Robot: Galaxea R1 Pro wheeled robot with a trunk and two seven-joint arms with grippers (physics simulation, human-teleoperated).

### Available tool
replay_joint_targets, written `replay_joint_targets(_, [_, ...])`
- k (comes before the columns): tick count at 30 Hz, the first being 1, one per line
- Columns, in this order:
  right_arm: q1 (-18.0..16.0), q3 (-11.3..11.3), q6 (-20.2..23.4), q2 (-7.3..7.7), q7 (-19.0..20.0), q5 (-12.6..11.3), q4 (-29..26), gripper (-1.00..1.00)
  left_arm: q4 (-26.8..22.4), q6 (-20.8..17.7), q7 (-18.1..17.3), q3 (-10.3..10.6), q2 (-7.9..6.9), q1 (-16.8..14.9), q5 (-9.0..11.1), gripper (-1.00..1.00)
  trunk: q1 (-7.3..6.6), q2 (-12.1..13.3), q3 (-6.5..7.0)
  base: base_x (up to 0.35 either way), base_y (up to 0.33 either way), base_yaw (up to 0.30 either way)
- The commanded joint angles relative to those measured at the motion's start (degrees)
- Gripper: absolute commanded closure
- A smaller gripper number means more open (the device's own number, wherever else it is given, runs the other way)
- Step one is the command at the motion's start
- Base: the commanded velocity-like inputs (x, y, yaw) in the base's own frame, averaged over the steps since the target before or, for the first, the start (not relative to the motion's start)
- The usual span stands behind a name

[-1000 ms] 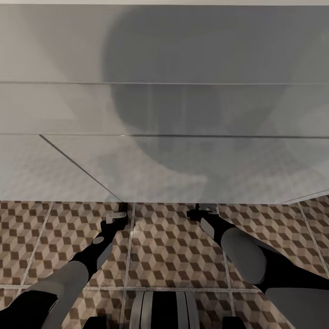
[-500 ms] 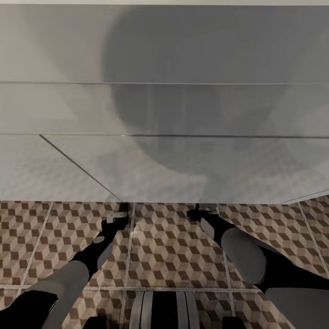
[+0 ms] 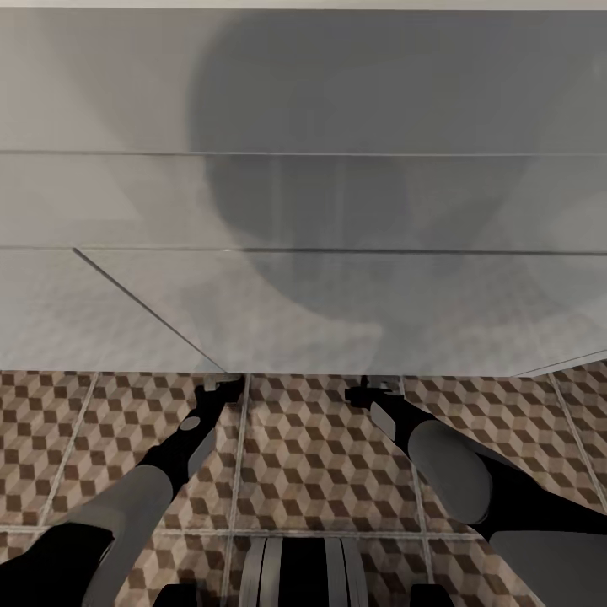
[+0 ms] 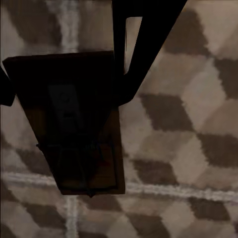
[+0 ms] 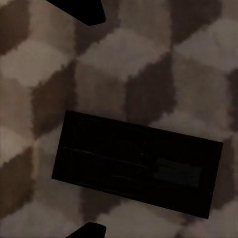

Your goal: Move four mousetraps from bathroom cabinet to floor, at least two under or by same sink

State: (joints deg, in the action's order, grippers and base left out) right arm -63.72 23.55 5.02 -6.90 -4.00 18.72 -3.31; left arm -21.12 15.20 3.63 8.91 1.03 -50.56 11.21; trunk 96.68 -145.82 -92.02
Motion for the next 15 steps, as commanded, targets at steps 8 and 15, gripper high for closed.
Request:
replay_joint_targets(8, [0.0,0.37,0.11,-0.04,-0.13,0.61,-0.12,-1.0,-0.01,0.24,0.5,0.49,0.29,-0.98,0.25,1.0,-0.01,-0.01,-0.03,0.0,0.0,0.0])
replay_joint_targets(15, [0.0,0.28,0.08,-0.04,-0.13,0.61,-0.12,-1.0,0.75,-0.18,0.5,0.62,1.2,-1.59,0.31,1.0,-0.01,-0.01,-0.03,0.0,0.0,0.0])
